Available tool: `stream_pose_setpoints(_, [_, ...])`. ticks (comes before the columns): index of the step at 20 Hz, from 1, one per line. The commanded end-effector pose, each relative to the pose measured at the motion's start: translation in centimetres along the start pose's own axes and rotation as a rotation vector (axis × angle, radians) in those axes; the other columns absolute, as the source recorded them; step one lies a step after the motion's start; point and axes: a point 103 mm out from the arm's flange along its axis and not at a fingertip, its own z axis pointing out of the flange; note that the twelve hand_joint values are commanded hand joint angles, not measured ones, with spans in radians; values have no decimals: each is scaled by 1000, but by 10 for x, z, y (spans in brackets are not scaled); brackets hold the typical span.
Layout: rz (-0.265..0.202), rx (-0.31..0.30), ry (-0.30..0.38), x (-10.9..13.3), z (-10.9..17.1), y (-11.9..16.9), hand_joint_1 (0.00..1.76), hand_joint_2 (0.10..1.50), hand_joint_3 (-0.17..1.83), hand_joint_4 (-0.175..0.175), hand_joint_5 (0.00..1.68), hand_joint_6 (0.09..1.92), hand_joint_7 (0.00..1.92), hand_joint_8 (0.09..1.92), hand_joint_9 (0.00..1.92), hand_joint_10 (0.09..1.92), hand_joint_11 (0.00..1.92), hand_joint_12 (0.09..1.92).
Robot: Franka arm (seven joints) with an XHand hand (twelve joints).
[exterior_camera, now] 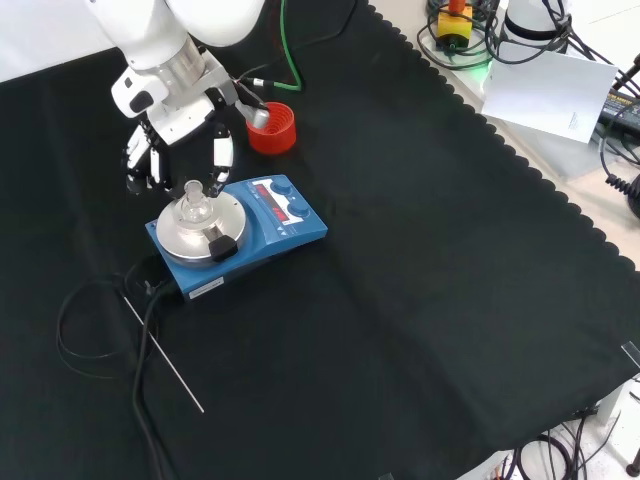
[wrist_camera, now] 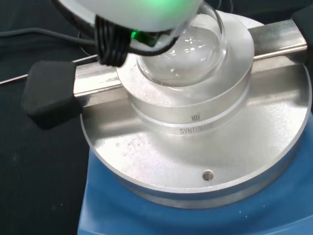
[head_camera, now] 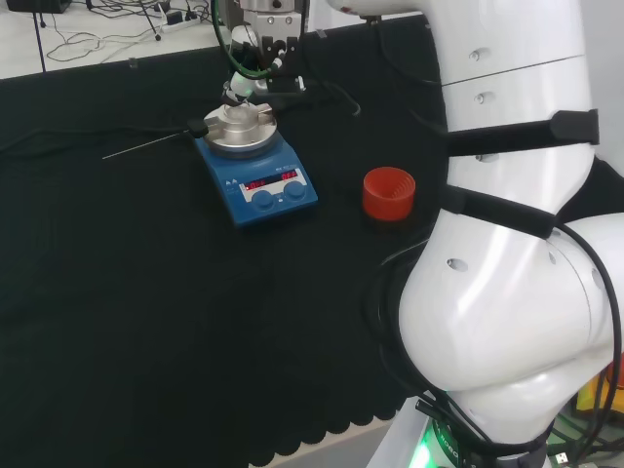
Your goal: Place the round-bottom flask on the heater.
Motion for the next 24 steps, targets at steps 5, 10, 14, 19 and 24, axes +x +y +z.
stream_pose_setpoints(5, [7,-12,-7,-2,3,-1,1087,863,450,42,1048,980,240,705,564,649,402,1337])
stream_pose_setpoints(10, [7,-21,-13,-4,-1,-5,964,673,641,-68,580,803,117,677,451,686,301,1363])
stream_pose_setpoints(14, [7,-31,-18,-4,-7,-11,946,624,672,-65,446,672,90,673,418,701,272,1374])
stream_pose_setpoints(19, [17,-54,-18,-8,-16,-28,942,615,671,-62,433,604,87,671,404,706,256,1377])
stream_pose_setpoints(24, [37,-85,-21,-14,-29,-58,941,613,670,-62,438,581,91,671,401,707,253,1377])
